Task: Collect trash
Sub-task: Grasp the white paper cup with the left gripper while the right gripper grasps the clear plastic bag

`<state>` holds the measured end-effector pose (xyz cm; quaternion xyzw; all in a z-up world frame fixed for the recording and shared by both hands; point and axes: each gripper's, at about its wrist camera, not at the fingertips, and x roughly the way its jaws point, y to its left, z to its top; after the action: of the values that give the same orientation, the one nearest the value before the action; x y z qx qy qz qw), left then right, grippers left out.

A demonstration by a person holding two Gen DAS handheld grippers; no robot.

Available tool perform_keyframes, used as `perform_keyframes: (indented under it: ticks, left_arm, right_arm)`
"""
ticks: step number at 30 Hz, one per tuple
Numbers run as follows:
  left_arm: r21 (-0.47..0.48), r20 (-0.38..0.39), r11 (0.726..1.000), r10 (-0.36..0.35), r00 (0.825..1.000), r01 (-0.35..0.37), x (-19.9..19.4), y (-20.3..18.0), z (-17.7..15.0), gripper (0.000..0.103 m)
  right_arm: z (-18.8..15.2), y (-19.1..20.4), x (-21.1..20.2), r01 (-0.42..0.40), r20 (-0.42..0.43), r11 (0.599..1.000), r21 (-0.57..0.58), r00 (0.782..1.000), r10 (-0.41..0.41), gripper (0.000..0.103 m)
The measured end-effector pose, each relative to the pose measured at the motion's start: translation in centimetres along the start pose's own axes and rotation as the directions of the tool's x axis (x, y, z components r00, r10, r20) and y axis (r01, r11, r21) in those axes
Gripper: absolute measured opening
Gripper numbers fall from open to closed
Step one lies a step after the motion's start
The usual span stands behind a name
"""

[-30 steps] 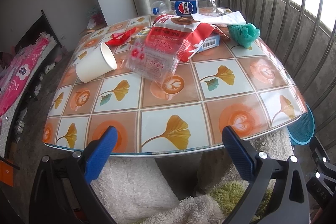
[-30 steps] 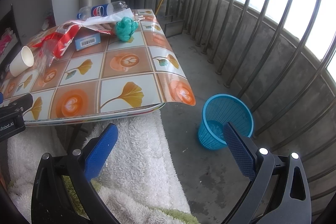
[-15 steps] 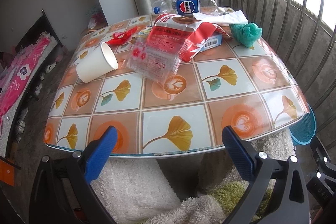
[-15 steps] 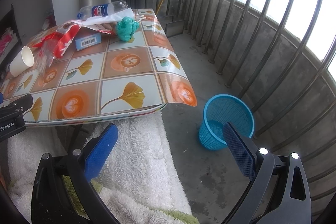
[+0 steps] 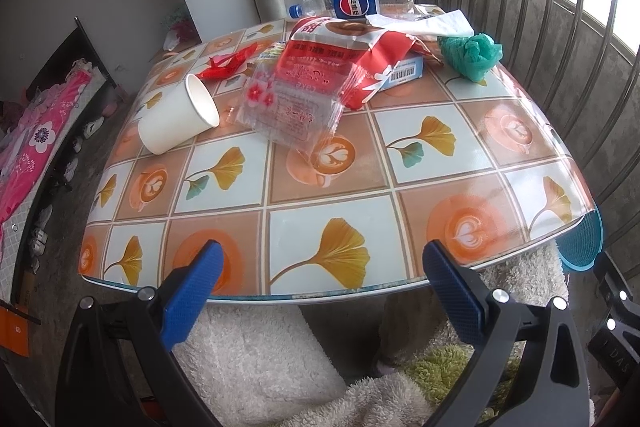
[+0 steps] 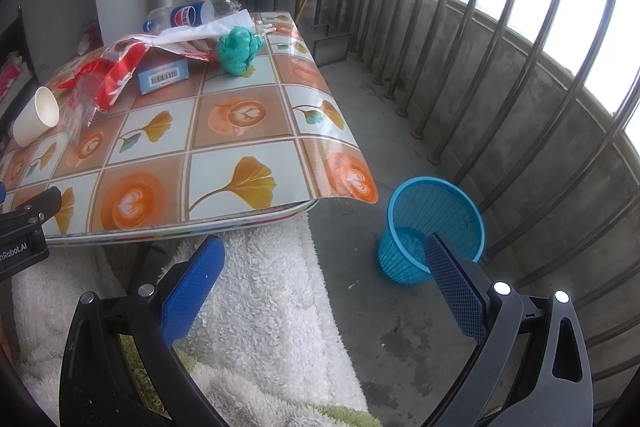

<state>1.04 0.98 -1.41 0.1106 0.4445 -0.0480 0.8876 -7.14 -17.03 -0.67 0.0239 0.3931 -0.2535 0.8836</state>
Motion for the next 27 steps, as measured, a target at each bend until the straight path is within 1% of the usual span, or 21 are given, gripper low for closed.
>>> perform_keyframes:
  ticks: [4,7,10,13,16,17,18,19,20,21,23,24,25,27]
  left_arm:
    - [0.003,-0.005,1.000,-0.007,1.000,0.007,0.6,0.5,0.4,0.098]
    - [-0.018,-0.003,0.999,-0.032,0.999,0.032,0.9,1.7,1.1,0.097]
    - [-0.054,0.017,0.997,-0.062,0.998,0.063,1.1,3.7,1.9,0.098]
    - [-0.079,0.036,0.993,-0.085,0.996,0.087,1.4,5.8,2.7,0.098]
    - [-0.126,0.063,0.986,-0.106,0.992,0.113,1.8,8.7,3.3,0.097]
    - [-0.139,0.079,0.982,-0.120,0.990,0.130,1.8,9.5,3.4,0.098]
    - [-0.154,0.104,0.975,-0.146,0.984,0.161,1.7,10.4,3.5,0.098]
    - [-0.176,0.147,0.961,-0.191,0.971,0.215,1.6,11.6,3.5,0.098]
    - [-0.203,0.186,0.946,-0.216,0.959,0.253,1.4,12.7,3.5,0.097]
    - [-0.237,0.223,0.933,-0.220,0.950,0.272,1.3,13.9,3.6,0.097]
    - [-0.272,0.249,0.921,-0.214,0.945,0.280,1.3,15.3,4.1,0.097]
    - [-0.284,0.253,0.915,-0.216,0.943,0.286,1.3,15.9,4.4,0.098]
    - [-0.294,0.258,0.908,-0.225,0.940,0.298,1.6,16.5,4.8,0.097]
    - [-0.309,0.271,0.898,-0.234,0.934,0.314,2.0,17.6,5.7,0.097]
  right_arm:
    - [1.0,-0.1,0.3,-0.001,0.017,1.000,0.007,1.000,0.001,0.095]
    - [2.3,0.0,0.2,-0.015,0.052,1.000,0.025,0.999,0.014,0.095]
    - [3.7,0.6,0.0,-0.038,0.103,0.999,0.032,0.994,0.035,0.095]
    - [5.3,1.8,-0.1,-0.072,0.151,0.997,0.009,0.986,0.070,0.095]
    - [6.6,3.3,0.3,-0.136,0.162,0.990,-0.024,0.977,0.138,0.095]
    - [6.9,3.9,0.3,-0.168,0.163,0.985,-0.036,0.972,0.171,0.095]
    - [7.3,4.3,0.4,-0.188,0.165,0.981,-0.044,0.967,0.192,0.095]
    - [7.6,4.9,0.4,-0.215,0.170,0.975,-0.052,0.961,0.220,0.095]
    - [7.8,5.4,0.4,-0.243,0.174,0.968,-0.059,0.953,0.249,0.095]
    - [8.1,6.0,0.3,-0.264,0.176,0.962,-0.065,0.946,0.272,0.095]
    - [8.7,6.9,0.5,-0.331,0.164,0.941,-0.071,0.926,0.339,0.095]
    - [9.0,7.6,0.9,-0.374,0.143,0.925,-0.065,0.914,0.379,0.095]
    - [9.2,8.2,1.3,-0.416,0.115,0.908,-0.057,0.900,0.420,0.095]
    - [9.6,9.5,2.6,-0.519,0.048,0.854,-0.023,0.853,0.520,0.095]
